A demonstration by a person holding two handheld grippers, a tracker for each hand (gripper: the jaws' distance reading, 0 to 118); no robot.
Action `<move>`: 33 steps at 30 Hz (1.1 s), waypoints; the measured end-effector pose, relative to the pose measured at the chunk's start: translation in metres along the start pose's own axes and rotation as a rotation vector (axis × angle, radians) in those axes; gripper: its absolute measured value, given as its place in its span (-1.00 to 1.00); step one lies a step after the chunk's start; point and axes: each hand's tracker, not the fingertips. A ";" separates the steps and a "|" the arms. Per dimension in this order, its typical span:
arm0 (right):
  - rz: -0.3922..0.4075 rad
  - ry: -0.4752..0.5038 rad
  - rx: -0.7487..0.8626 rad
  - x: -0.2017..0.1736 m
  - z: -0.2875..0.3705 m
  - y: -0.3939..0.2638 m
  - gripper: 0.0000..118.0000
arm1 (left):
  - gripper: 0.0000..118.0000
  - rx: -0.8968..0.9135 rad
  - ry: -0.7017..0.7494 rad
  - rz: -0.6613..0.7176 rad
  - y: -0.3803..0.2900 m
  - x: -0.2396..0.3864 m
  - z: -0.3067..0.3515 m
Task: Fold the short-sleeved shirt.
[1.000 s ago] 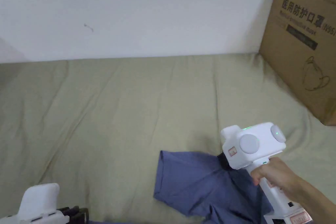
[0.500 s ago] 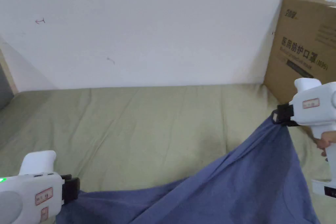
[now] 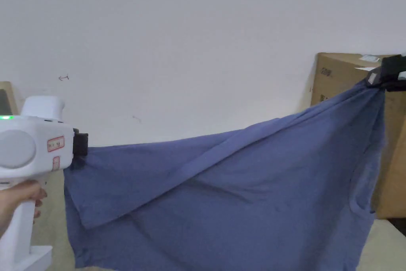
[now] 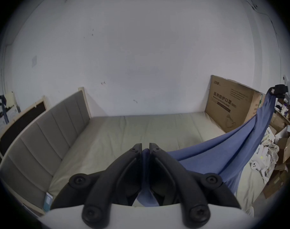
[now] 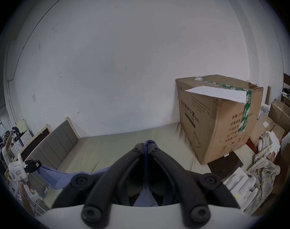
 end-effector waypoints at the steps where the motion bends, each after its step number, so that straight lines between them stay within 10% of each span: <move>1: 0.002 -0.005 0.003 -0.004 -0.003 0.006 -0.95 | -0.88 0.002 0.012 0.002 0.007 -0.001 -0.005; 21: 0.013 -0.021 0.172 -0.098 -0.064 0.137 -0.95 | -0.88 0.120 0.176 -0.046 0.147 -0.024 -0.132; 33: 0.041 -0.102 -0.049 -0.072 -0.200 0.027 -0.95 | -0.88 -0.114 0.230 -0.043 0.017 -0.015 -0.238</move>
